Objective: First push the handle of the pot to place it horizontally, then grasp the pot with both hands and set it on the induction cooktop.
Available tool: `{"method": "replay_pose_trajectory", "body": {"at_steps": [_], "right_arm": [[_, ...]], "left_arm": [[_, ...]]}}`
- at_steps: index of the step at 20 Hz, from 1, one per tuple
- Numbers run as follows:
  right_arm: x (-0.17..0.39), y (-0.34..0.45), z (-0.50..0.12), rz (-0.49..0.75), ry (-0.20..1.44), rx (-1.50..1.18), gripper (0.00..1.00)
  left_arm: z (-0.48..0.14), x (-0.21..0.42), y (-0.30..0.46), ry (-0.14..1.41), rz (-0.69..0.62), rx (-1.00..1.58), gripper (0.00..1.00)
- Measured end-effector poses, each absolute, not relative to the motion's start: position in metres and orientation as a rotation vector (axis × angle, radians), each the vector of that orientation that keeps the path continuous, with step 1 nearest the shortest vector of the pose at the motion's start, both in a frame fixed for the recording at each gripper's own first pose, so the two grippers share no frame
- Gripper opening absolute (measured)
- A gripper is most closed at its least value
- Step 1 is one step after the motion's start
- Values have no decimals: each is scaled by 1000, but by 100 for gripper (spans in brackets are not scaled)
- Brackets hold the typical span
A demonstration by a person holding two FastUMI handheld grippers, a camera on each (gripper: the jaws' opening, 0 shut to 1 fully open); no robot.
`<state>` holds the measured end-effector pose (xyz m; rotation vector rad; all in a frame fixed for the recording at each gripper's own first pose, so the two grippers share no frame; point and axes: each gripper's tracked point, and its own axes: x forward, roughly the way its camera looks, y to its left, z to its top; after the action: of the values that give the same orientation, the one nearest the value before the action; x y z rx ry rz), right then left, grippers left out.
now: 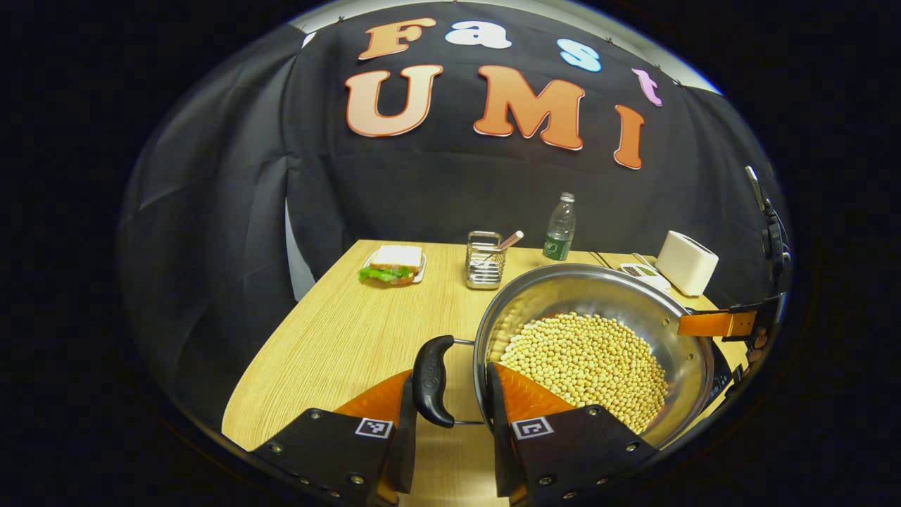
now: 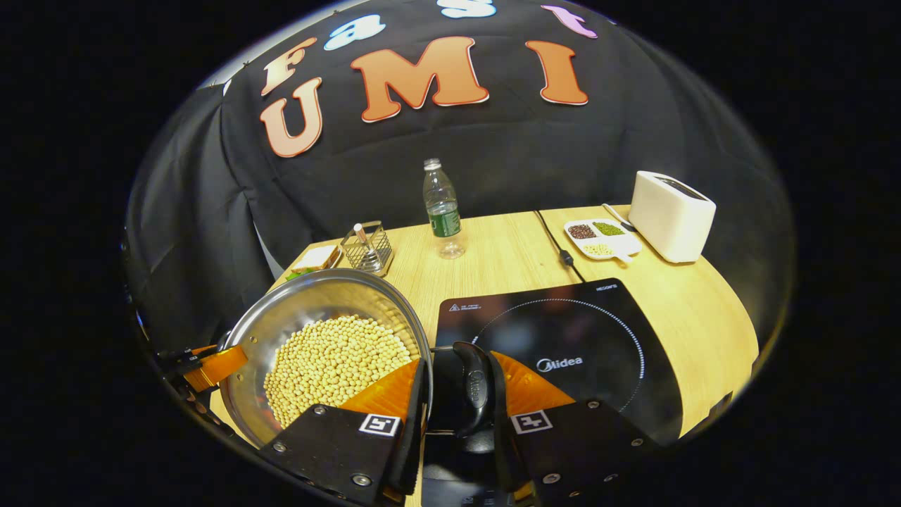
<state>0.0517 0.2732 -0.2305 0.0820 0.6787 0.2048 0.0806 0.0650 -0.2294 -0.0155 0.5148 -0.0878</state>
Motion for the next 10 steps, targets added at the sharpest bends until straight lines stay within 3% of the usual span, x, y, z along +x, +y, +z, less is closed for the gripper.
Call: {"method": "replay_pose_trajectory", "body": {"at_steps": [10], "right_arm": [[62, 179, -216, 140, 667, 107, 43]], "left_arm": [[-215, 87, -32, 533, -171, -30, 46]]}}
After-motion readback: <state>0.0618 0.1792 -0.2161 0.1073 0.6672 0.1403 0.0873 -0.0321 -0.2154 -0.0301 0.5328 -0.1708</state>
